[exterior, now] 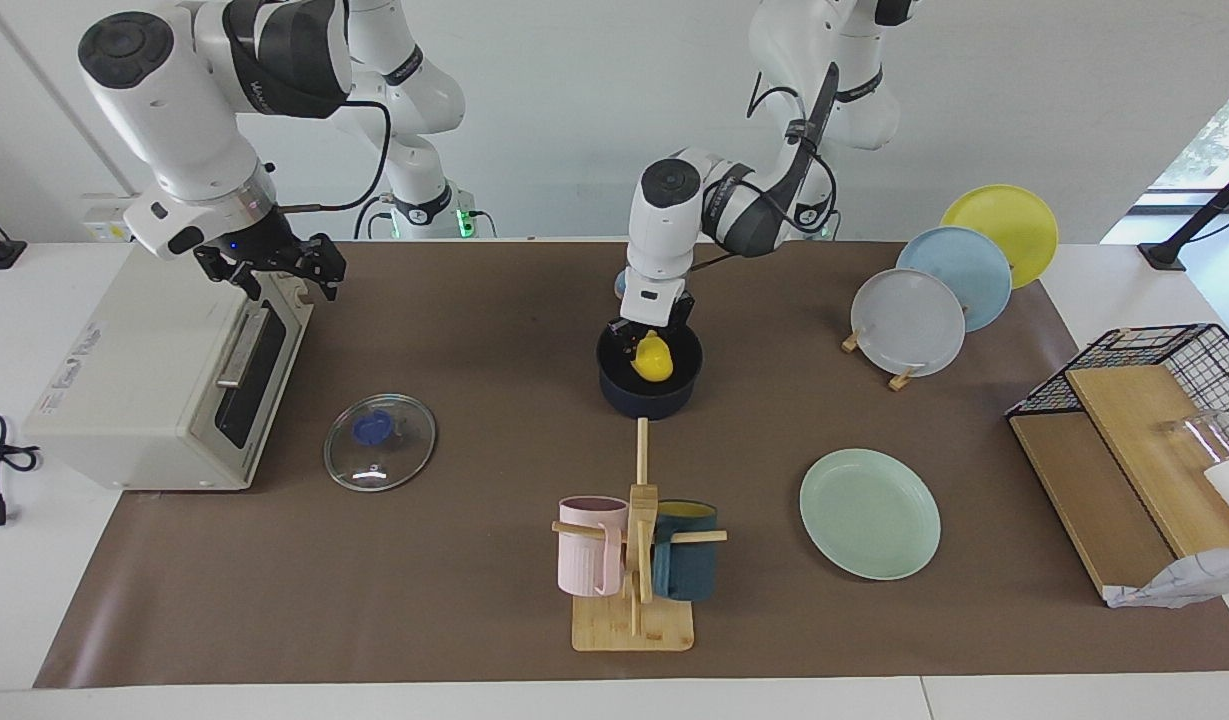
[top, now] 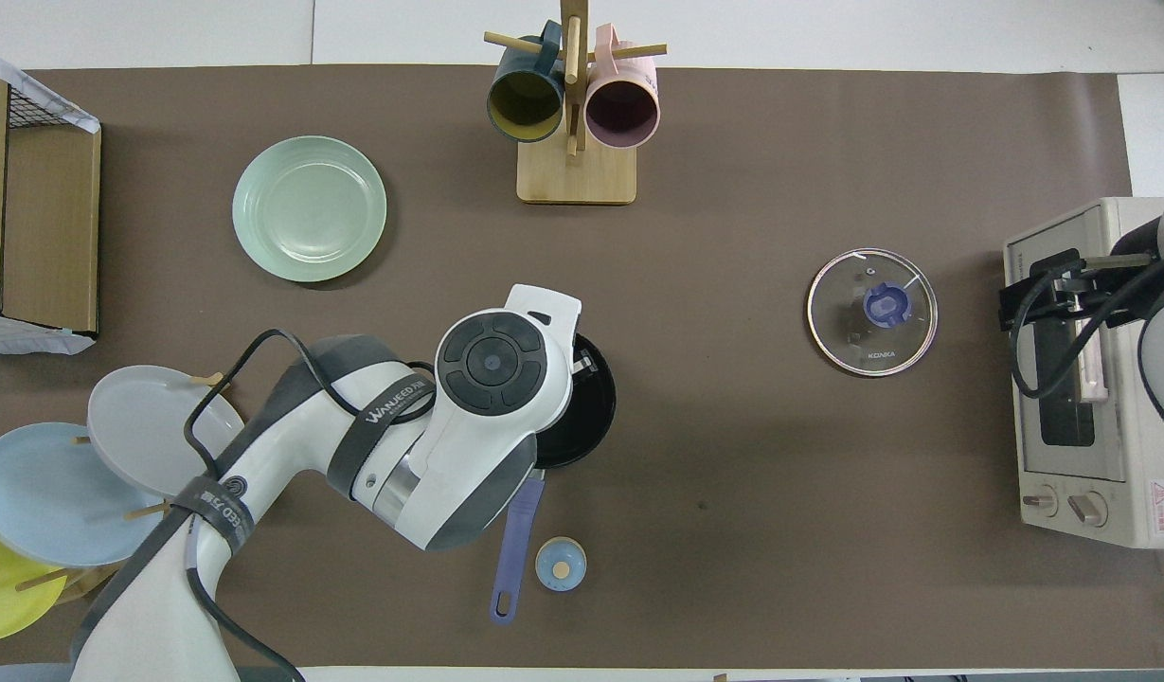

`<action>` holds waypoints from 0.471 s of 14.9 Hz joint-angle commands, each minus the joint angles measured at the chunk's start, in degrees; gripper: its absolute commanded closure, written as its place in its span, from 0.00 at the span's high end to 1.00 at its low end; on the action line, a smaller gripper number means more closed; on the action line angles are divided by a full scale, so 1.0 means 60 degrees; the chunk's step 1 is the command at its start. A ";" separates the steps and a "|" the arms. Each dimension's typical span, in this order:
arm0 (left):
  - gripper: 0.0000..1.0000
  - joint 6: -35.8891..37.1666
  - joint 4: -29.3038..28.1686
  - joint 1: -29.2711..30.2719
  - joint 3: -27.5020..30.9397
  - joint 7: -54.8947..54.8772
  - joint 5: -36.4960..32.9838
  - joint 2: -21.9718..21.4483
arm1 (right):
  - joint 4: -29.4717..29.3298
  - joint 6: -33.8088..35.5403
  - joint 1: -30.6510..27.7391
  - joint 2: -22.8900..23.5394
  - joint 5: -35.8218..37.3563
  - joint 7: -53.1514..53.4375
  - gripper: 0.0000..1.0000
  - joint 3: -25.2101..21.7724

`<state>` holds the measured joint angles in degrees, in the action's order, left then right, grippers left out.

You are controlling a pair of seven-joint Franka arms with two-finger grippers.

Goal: Transfer potato from pot to plate

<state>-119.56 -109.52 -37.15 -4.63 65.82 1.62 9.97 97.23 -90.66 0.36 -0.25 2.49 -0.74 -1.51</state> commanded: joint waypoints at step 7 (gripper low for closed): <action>0.00 0.3504 0.3543 0.3052 -0.0005 -0.3596 0.0595 0.0592 | 0.0070 -0.0080 -0.0193 -0.0119 -0.0195 0.0080 1.00 -0.0012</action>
<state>-101.96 -93.94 -23.27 -4.19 50.40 3.94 9.49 97.19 -90.69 -0.01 -0.25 2.49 -0.74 -1.70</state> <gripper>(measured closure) 0.374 0.000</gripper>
